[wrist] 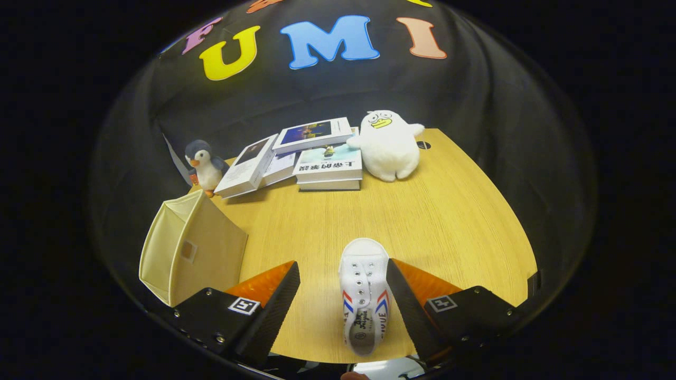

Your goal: Open the storage box then place both shoes into the box .Put the left shoe in first, then the right shoe, with the right side of both shoes facing outward in a uniform manner.

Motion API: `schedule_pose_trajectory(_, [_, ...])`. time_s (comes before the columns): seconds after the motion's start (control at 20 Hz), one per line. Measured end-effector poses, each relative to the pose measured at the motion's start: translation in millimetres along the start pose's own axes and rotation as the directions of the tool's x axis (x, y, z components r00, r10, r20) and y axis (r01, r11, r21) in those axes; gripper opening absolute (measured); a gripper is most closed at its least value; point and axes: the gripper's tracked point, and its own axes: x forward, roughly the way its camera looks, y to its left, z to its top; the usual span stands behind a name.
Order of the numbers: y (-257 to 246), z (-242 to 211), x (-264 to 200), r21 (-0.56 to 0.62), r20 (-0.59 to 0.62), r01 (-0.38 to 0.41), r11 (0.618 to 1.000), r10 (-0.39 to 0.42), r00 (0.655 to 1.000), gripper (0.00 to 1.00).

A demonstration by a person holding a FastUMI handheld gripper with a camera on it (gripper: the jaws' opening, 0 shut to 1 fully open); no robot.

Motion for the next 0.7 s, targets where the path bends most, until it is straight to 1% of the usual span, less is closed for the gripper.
schedule_pose_trajectory(0.25, [-32.1, -23.5, 11.4, 0.005, -0.065, 0.041, 0.999, -0.040, 0.997, 0.99])
schedule_pose_trajectory(0.35, [-39.5, -43.1, 22.3, -0.005, -0.094, 0.053, 0.999, -0.053, 0.994, 0.99])
schedule_pose_trajectory(0.7, [-63.5, -80.3, 43.5, -0.038, -0.213, 0.089, 0.995, -0.095, 0.972, 1.00])
